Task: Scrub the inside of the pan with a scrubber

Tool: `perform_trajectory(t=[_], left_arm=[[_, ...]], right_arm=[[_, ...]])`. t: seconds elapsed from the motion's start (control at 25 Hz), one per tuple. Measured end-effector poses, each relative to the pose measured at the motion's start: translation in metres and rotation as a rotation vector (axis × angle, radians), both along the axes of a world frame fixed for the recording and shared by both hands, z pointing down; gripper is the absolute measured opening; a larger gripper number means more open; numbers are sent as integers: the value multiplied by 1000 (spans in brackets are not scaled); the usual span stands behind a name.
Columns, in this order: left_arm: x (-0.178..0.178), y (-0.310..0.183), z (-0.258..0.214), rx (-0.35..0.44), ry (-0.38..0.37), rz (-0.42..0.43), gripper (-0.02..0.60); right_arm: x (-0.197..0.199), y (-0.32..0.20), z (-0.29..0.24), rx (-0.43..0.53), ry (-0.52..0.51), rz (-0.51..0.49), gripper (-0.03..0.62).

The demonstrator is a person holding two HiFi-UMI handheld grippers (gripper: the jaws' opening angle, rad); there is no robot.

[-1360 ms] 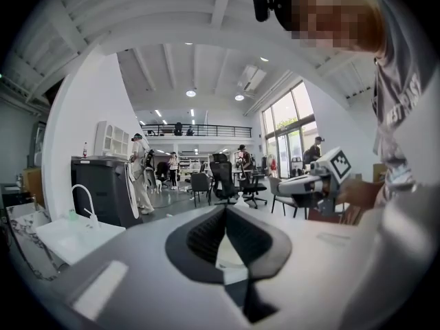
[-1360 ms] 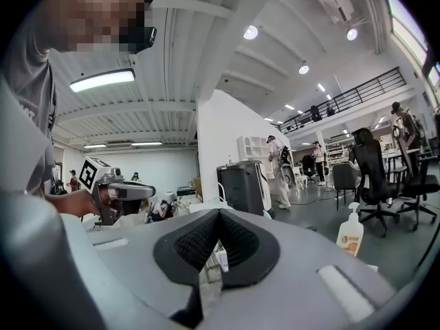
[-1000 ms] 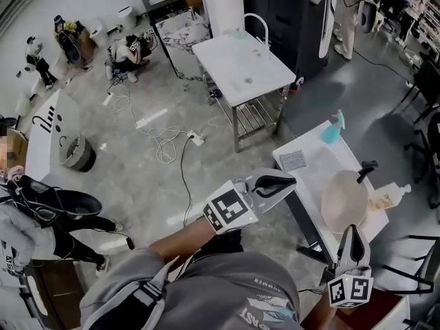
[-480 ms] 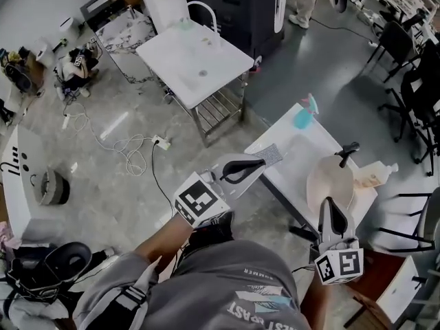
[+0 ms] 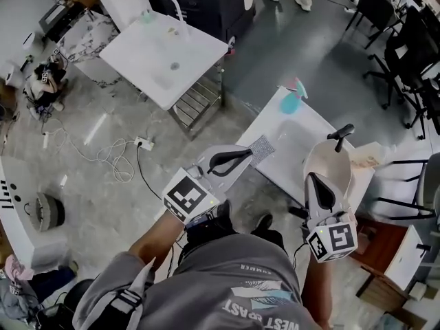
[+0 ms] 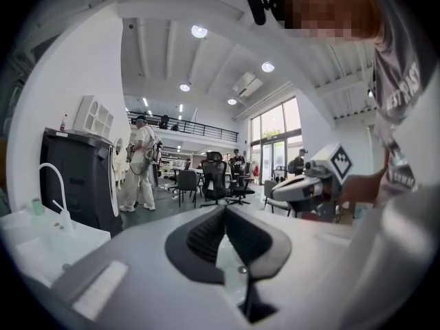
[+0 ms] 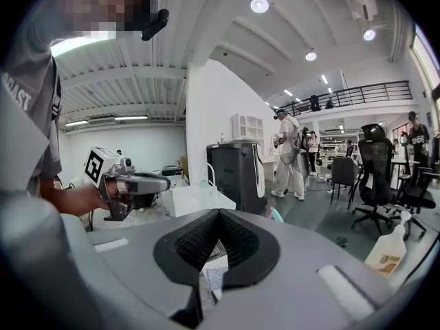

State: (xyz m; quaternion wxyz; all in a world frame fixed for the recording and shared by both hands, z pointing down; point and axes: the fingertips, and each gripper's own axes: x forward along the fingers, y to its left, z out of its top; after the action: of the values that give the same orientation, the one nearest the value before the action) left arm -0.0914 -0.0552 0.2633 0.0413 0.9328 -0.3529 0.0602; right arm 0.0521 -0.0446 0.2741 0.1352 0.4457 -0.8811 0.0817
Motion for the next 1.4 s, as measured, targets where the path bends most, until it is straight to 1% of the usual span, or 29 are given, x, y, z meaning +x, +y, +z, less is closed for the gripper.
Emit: perform_trajectory(t=[0.16,0.32,0.48,0.56,0.64,0.84,1.12,1.4], left_arm=[[-15,-13,4,-15,11,-44,2],[-24,-19,13,-53,39,-89,2],[-33,-25,31,-80,15,-114,2],[-39,-28,38,-84,21,-129,2],[-44,-32,45,-88,29,-144,2],[-56,-36,67,-128,21,-178,2],[-71,-44,90,-178,41,-216,2],[-80,-46,113,-197,32,-240,2]], right_arm=[[-14,-16,14,-32,-5,-30,2],[-25,-33,30,-60,11,-70,2],[-38,-48,47,-86,15,-106,3],[-46,-55,61,-106,26,-128,3],[-53,-62,75,-125,38,-144,3],[-71,-74,117,-192,72,-185,5],[-90,-89,189,-291,121,-210,29],[-102,-97,245,-365,164,-240,67]])
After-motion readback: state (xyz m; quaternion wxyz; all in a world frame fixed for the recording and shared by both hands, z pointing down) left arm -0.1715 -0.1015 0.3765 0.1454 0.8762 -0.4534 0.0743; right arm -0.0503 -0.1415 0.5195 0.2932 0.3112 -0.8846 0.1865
